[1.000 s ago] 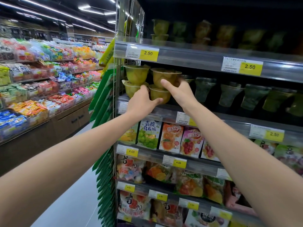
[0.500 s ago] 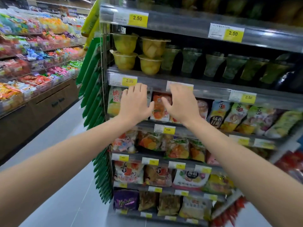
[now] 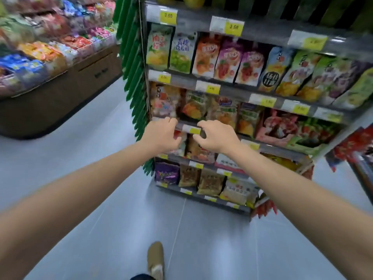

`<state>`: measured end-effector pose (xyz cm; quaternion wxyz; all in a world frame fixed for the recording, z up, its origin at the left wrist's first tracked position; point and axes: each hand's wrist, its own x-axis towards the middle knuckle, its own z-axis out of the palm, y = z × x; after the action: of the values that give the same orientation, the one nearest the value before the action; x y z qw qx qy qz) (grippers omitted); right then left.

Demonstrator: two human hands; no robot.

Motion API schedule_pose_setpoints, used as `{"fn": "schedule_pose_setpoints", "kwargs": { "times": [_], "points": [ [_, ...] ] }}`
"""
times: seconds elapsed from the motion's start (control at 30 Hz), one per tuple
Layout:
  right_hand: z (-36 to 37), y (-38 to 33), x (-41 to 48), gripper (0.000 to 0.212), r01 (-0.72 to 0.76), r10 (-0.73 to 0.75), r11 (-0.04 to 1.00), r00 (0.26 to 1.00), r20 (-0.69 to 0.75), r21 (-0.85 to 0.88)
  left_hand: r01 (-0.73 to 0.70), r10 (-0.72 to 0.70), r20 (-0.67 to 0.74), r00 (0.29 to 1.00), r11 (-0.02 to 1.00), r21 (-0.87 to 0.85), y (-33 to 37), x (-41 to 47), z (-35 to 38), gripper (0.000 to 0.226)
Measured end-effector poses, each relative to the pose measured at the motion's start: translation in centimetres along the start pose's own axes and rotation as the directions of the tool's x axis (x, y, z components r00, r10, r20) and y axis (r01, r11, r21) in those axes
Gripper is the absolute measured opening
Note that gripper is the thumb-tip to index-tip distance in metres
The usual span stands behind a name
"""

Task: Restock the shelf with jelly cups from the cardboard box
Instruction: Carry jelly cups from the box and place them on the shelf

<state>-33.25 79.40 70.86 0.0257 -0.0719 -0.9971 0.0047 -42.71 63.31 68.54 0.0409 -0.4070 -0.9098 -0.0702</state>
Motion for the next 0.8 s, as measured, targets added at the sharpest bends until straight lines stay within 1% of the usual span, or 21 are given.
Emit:
{"fn": "schedule_pose_setpoints", "kwargs": {
  "times": [0.1, 0.2, 0.3, 0.37, 0.47, 0.53, 0.6, 0.63, 0.7, 0.73, 0.8],
  "points": [
    [3.1, -1.9, -4.4, 0.05, 0.053, -0.061, 0.997, 0.989, 0.132, 0.062, 0.091, -0.091, 0.122, 0.988, 0.996, 0.006, 1.7, -6.3, 2.3, 0.047],
    [6.3, -4.6, -8.4, 0.046, 0.102, -0.12, 0.989, 0.975, 0.189, 0.105, 0.167, -0.169, 0.205, 0.964, 0.986, 0.031, 2.9, -12.9, 4.1, 0.05],
    [9.4, -8.1, -11.4, 0.041, 0.174, -0.21, 0.973, 0.94, 0.27, 0.15, 0.281, -0.274, 0.295, 0.915, 0.959, 0.019, 2.8, -19.3, 5.6, 0.05],
    [11.0, -11.0, -12.9, 0.047, 0.242, -0.283, 0.956, 0.906, 0.314, 0.163, 0.367, -0.347, 0.338, 0.875, 0.93, 0.007, 2.1, -23.5, 6.3, 0.052],
    [12.5, -16.1, -14.5, 0.055, 0.343, -0.386, 0.922, 0.854, 0.35, 0.18, 0.486, -0.46, 0.357, 0.813, 0.874, 0.019, 0.2, -30.3, 7.0, 0.053],
    [13.3, -20.1, -15.4, 0.055, 0.411, -0.461, 0.888, 0.807, 0.369, 0.208, 0.579, -0.55, 0.365, 0.751, 0.815, 0.036, -1.6, -35.2, 6.9, 0.053],
    [13.8, -24.5, -16.5, 0.055, 0.476, -0.534, 0.845, 0.753, 0.384, 0.241, 0.682, -0.639, 0.384, 0.666, 0.73, 0.031, -3.4, -40.1, 6.7, 0.052],
    [14.0, -26.7, -17.2, 0.054, 0.51, -0.571, 0.821, 0.724, 0.387, 0.258, 0.739, -0.684, 0.392, 0.615, 0.674, 0.017, -4.2, -42.6, 6.6, 0.052],
    [14.0, -31.3, -18.6, 0.053, 0.583, -0.645, 0.763, 0.658, 0.387, 0.28, 0.85, -0.777, 0.39, 0.494, 0.526, -0.029, -5.5, -47.8, 6.1, 0.05],
    [13.9, -33.5, -19.4, 0.052, 0.621, -0.682, 0.729, 0.622, 0.384, 0.287, 0.892, -0.817, 0.381, 0.433, 0.448, -0.051, -6.0, -50.4, 5.8, 0.05],
    [13.9, -37.8, -21.0, 0.052, 0.69, -0.745, 0.659, 0.543, 0.387, 0.299, 0.94, -0.875, 0.348, 0.337, 0.331, -0.077, -6.7, -55.4, 5.1, 0.05]
  ]
}}
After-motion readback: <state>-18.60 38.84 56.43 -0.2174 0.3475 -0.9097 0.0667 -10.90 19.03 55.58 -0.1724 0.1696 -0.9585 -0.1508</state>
